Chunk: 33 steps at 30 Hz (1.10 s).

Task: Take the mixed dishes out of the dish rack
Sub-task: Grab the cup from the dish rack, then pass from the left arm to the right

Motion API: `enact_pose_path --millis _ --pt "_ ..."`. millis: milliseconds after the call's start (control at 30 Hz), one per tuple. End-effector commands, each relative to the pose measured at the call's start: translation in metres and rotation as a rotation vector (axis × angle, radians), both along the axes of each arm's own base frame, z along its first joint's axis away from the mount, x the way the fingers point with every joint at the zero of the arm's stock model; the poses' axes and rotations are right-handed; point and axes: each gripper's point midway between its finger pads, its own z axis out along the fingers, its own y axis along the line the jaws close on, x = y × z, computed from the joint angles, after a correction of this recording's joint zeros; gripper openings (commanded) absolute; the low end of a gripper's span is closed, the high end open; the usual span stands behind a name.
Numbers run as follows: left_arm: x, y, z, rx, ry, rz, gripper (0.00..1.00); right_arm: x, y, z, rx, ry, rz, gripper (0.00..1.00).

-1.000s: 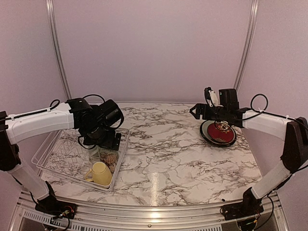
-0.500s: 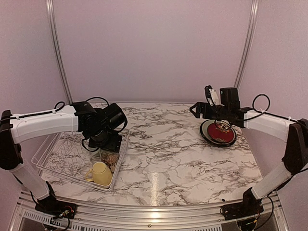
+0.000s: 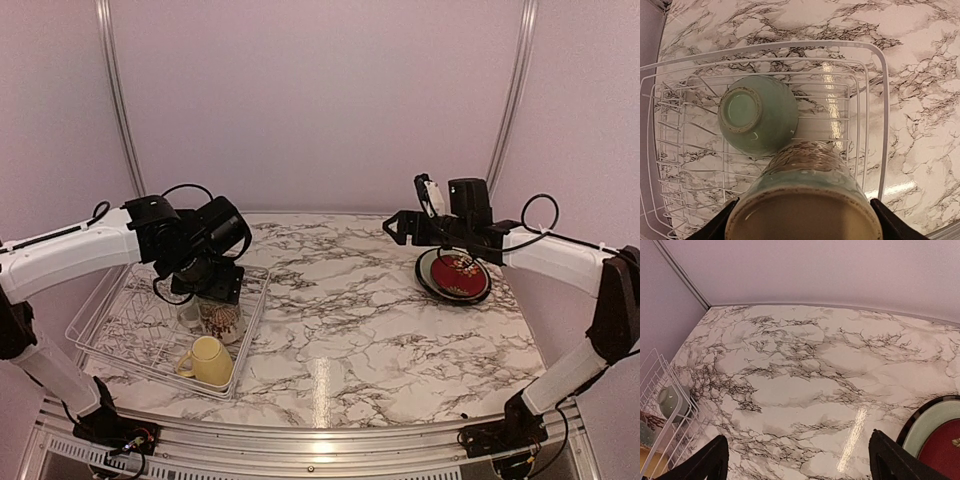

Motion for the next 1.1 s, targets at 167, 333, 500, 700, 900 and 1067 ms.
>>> enact_pose_path --millis 167,333,500,700,900,1067 --pt "0.007 0.004 0.112 -0.198 -0.234 0.0 0.0 -0.007 0.046 0.021 0.054 -0.013 0.115 0.94" --pt "0.008 0.002 0.152 -0.32 -0.325 -0.001 0.0 -0.02 0.065 0.025 0.172 0.034 0.212 0.94" --pt "0.015 -0.014 0.184 -0.543 -0.462 -0.009 0.0 -0.035 0.081 0.038 0.34 0.062 0.267 0.94" --pt "0.03 -0.034 0.219 -0.913 -0.553 0.003 0.0 -0.069 0.123 0.072 0.504 0.069 0.414 0.94" --pt "0.037 -0.057 0.235 -1.209 -0.53 -0.032 0.0 -0.103 0.155 0.102 0.703 0.097 0.533 0.94" --pt "0.035 -0.075 0.244 -1.376 -0.492 -0.092 0.0 -0.115 0.176 0.107 0.76 0.133 0.608 0.92"
